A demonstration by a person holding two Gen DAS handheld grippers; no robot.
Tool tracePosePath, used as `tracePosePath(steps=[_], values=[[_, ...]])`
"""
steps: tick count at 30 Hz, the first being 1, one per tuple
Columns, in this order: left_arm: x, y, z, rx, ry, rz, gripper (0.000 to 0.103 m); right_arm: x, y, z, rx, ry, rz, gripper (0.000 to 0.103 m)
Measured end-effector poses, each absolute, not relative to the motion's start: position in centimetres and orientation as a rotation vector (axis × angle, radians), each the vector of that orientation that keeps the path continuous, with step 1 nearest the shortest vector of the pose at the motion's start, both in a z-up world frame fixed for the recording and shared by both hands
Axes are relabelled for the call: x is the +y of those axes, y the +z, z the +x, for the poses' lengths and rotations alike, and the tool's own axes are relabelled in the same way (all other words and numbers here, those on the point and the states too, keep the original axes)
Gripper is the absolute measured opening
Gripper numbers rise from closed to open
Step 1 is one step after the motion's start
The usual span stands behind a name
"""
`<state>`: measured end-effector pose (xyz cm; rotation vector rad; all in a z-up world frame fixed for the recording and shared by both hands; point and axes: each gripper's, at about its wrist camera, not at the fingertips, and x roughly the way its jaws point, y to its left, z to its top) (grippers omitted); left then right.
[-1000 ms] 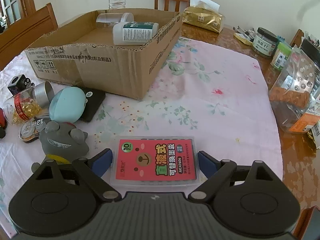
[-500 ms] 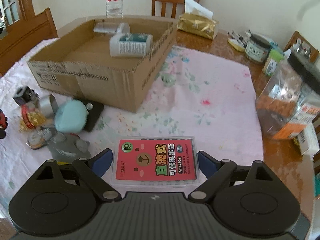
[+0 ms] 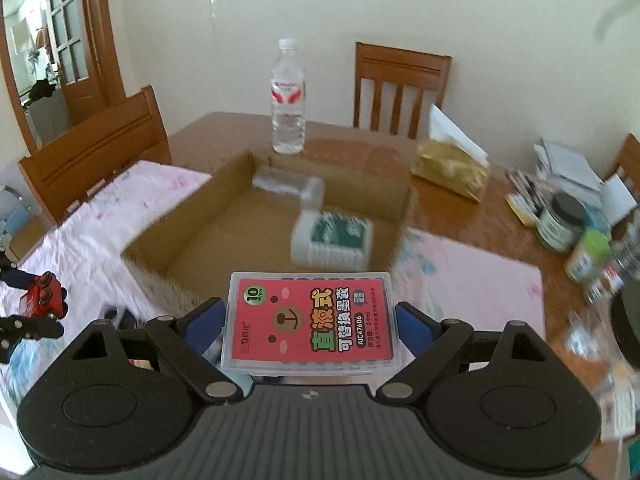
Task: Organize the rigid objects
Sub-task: 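Drop the card pack into the cardboard box with the right tool while the left tool carries the train, then lower the red train into the cardboard box and open the left tool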
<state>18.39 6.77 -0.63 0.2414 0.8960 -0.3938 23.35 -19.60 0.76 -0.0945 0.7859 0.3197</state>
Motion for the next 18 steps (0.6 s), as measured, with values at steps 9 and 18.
tracePosePath(steps=[9,18], values=[[6.7,1.1,21.7,0.828,-0.361,0.26,0.054,-17.2,-1.5,27.4,0.83,0.303,-0.111,0.094],[5.5,1.7,25.0,0.805,-0.383,0.263,0.054,-17.5,-1.2,25.9,0.823,0.237,-0.073,0.103]])
